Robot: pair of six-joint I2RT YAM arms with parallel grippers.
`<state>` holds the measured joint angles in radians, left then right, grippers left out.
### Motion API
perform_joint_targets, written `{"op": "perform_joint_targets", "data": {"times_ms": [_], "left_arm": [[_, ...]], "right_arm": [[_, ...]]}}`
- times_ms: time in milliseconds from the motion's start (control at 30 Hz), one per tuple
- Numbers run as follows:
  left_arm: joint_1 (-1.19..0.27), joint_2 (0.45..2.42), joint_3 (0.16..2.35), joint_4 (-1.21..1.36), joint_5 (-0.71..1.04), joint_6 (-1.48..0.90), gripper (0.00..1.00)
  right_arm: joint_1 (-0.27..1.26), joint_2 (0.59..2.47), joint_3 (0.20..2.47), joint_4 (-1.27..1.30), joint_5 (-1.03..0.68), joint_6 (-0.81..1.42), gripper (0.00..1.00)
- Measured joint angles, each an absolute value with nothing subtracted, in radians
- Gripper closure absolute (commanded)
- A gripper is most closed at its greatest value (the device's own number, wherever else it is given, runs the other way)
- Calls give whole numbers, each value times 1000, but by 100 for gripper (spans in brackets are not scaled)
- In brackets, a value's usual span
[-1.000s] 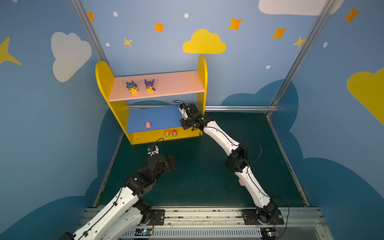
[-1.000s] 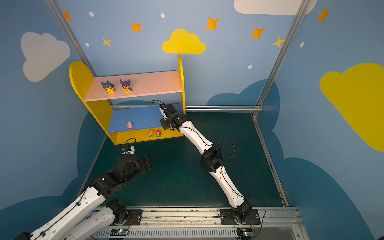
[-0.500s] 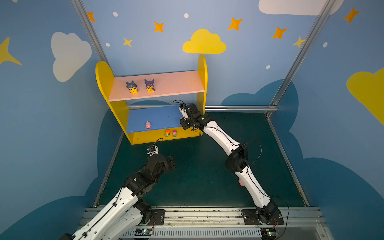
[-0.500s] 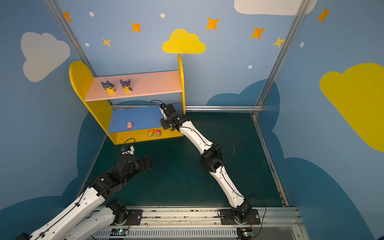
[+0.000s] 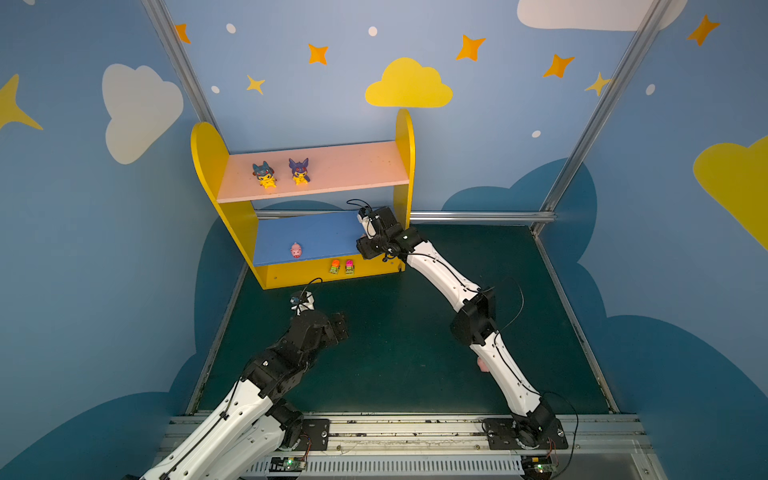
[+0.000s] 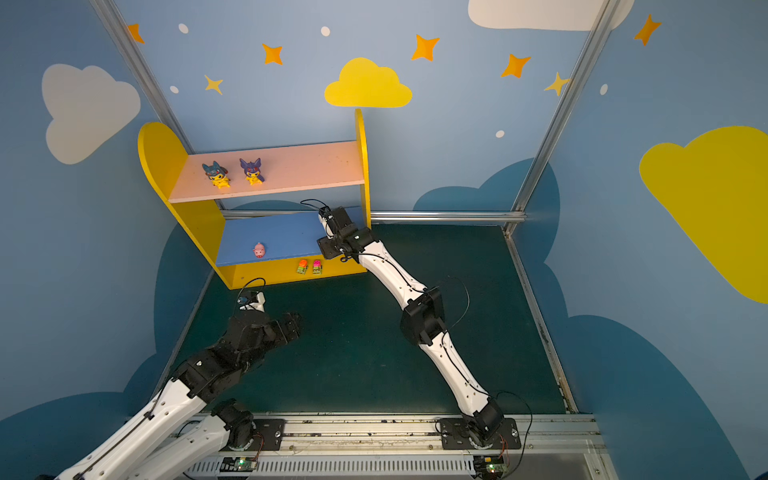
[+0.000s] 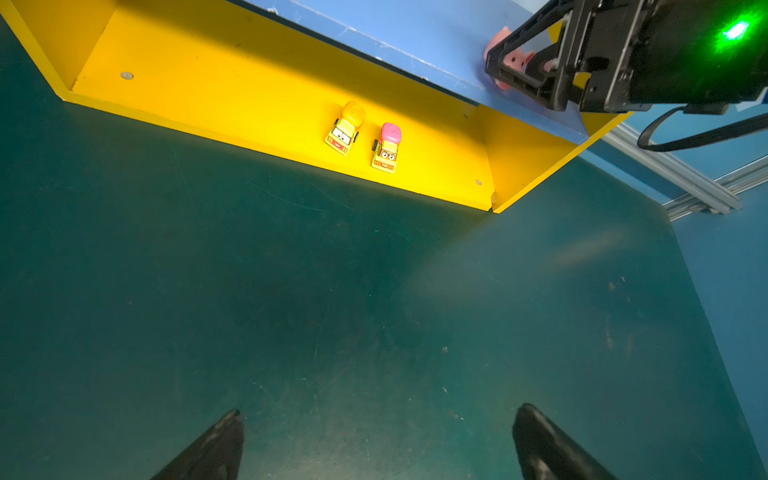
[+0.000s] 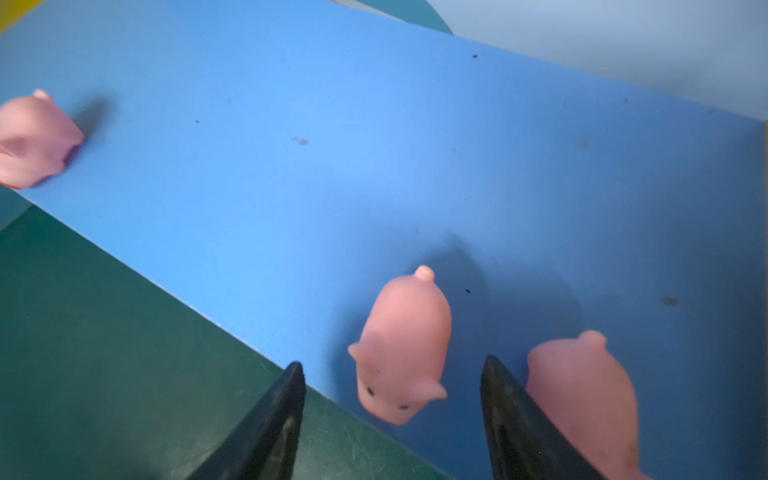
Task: Place and organize the plastic toys onto the shelf
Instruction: 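Carry the pig onto the blue lower shelf, lower it and open the right gripper, then withdraw the right gripper from the shelf toward the last pink pig on the table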
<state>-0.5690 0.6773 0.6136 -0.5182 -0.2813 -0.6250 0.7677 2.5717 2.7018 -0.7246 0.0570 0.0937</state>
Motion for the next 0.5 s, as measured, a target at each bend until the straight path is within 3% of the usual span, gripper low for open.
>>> {"op": "perform_joint_targets", "data": {"times_ms": [300, 500], "left_arm": [[-569, 565, 613, -564, -286, -652, 0], [-570, 524, 581, -592, -281, -678, 0]], "right_arm": [[798, 2360, 2532, -736, 65, 97, 34], [834, 2129, 2208, -716, 81, 115, 34]]}}
